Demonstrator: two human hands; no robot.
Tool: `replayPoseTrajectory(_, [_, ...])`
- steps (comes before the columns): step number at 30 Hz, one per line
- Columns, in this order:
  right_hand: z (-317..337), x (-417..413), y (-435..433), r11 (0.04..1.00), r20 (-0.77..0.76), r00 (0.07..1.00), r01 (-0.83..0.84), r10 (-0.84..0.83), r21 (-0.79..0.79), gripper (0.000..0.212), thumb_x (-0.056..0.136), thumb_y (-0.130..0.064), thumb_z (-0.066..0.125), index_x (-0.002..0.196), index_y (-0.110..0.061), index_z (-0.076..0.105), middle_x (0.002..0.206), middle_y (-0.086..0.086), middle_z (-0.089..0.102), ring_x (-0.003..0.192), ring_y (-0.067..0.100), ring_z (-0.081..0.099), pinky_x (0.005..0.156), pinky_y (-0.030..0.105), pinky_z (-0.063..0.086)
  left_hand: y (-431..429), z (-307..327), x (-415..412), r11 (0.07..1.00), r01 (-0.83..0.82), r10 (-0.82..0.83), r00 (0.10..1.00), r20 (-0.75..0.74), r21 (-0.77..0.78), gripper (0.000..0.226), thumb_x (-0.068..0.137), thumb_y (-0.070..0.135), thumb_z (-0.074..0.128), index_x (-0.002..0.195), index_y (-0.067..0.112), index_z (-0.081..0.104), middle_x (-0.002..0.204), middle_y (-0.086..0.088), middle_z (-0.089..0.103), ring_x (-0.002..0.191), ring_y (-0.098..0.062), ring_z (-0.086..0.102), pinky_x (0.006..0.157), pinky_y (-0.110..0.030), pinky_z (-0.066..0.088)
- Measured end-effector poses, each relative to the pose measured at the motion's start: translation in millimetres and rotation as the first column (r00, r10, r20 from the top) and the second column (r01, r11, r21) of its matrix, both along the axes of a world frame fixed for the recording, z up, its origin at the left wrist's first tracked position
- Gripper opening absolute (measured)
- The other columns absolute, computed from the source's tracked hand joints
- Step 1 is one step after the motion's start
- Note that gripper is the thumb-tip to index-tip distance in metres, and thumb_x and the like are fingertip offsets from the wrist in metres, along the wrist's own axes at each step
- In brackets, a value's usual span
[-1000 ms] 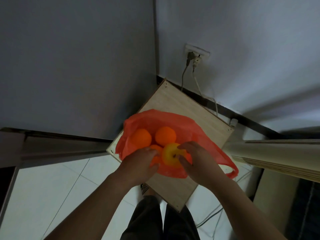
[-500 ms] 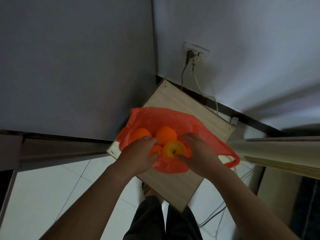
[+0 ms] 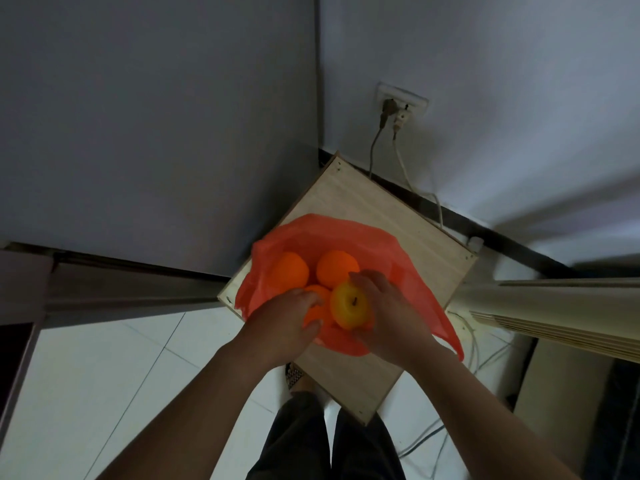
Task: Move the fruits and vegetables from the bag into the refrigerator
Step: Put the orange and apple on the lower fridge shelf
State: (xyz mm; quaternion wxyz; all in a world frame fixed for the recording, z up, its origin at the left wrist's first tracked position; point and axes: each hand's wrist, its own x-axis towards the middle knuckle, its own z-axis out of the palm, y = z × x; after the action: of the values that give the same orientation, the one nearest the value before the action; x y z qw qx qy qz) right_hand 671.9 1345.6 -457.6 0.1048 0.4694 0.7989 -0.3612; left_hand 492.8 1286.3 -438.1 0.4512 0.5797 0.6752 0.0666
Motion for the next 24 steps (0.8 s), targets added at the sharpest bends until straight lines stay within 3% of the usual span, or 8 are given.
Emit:
replayPoseTrajectory(4, [2, -4, 6, 0.998, -0.041, 0.997, 0.064, -0.065, -0.026, 0.086, 0.076, -0.036, 0.070, 0.144, -0.026, 0.020, 0.149, -0.001, 0.028, 0.129, 0.021, 0.036, 0.097, 0.032, 0.039, 19, -8, 0, 1.000, 0.001, -0.001, 1.000, 0.006, 0.023, 0.032, 0.091, 0.026, 0.053, 0.122, 0.020, 0.055, 0.122, -0.001, 0.056, 0.109, -0.016, 0.054, 0.090, -0.028, 0.044])
replayPoseTrajectory(8, [25, 7, 12, 0.976, -0.163, 0.962, 0.220, -0.217, -0.002, 0.091, 0.071, -0.039, 0.076, 0.143, -0.028, 0.021, 0.145, -0.005, 0.034, 0.126, 0.015, 0.038, 0.095, 0.028, 0.038, 39, -19, 1, 0.999, -0.025, 0.025, 1.000, 0.009, 0.047, 0.034, 0.089, 0.019, 0.054, 0.123, 0.017, 0.055, 0.124, -0.004, 0.058, 0.112, -0.017, 0.054, 0.090, -0.022, 0.039])
replayPoseTrajectory(11, [42, 22, 15, 0.975, -0.206, 0.956, 0.221, -0.211, 0.029, 0.085, 0.069, -0.042, 0.077, 0.137, -0.031, 0.027, 0.137, -0.007, 0.040, 0.109, 0.005, 0.038, 0.084, 0.023, 0.037, 55, -25, 3, 0.996, -0.081, 0.082, 0.996, -0.024, 0.048, 0.035, 0.087, 0.015, 0.054, 0.122, 0.016, 0.055, 0.125, -0.008, 0.058, 0.115, -0.023, 0.054, 0.094, -0.030, 0.042])
replayPoseTrajectory(14, [51, 36, 22, 0.973, -0.262, 0.943, 0.226, -0.206, 0.046, 0.080, 0.065, -0.043, 0.078, 0.131, -0.031, 0.034, 0.127, -0.010, 0.046, 0.103, 0.006, 0.046, 0.078, 0.020, 0.040, 69, -33, 11, 0.995, -0.104, 0.104, 0.991, -0.086, 0.004, 0.042, 0.086, 0.016, 0.056, 0.127, 0.013, 0.051, 0.131, -0.012, 0.053, 0.120, -0.027, 0.050, 0.100, -0.034, 0.039])
replayPoseTrajectory(17, [56, 48, 29, 0.967, -0.267, 0.938, 0.247, -0.222, 0.060, 0.079, 0.065, -0.043, 0.079, 0.130, -0.031, 0.036, 0.122, -0.016, 0.042, 0.099, 0.005, 0.047, 0.072, 0.009, 0.036, 80, -45, 25, 0.995, -0.084, 0.073, 0.983, -0.170, -0.060, 0.054, 0.087, 0.022, 0.057, 0.136, 0.009, 0.041, 0.140, -0.016, 0.043, 0.129, -0.029, 0.041, 0.104, -0.033, 0.033])
replayPoseTrajectory(20, [55, 54, 34, 0.968, -0.274, 0.939, 0.239, -0.210, 0.077, 0.080, 0.064, -0.043, 0.079, 0.131, -0.030, 0.036, 0.126, -0.014, 0.040, 0.101, 0.005, 0.046, 0.071, 0.008, 0.036, 87, -63, 35, 0.989, -0.085, 0.053, 0.967, -0.250, -0.117, 0.073, 0.085, 0.035, 0.060, 0.144, 0.008, 0.025, 0.150, -0.015, 0.027, 0.137, -0.029, 0.028, 0.108, -0.037, 0.030])
replayPoseTrajectory(24, [52, 60, 36, 0.971, -0.288, 0.938, 0.225, -0.192, 0.083, 0.083, 0.065, -0.045, 0.078, 0.134, -0.029, 0.034, 0.133, -0.013, 0.037, 0.104, 0.004, 0.044, 0.073, 0.009, 0.037, 88, -86, 37, 0.982, -0.076, 0.021, 0.952, -0.306, -0.171, 0.086, 0.075, 0.049, 0.067, 0.143, 0.014, 0.027, 0.147, -0.013, 0.033, 0.134, -0.031, 0.035, 0.105, -0.043, 0.036])
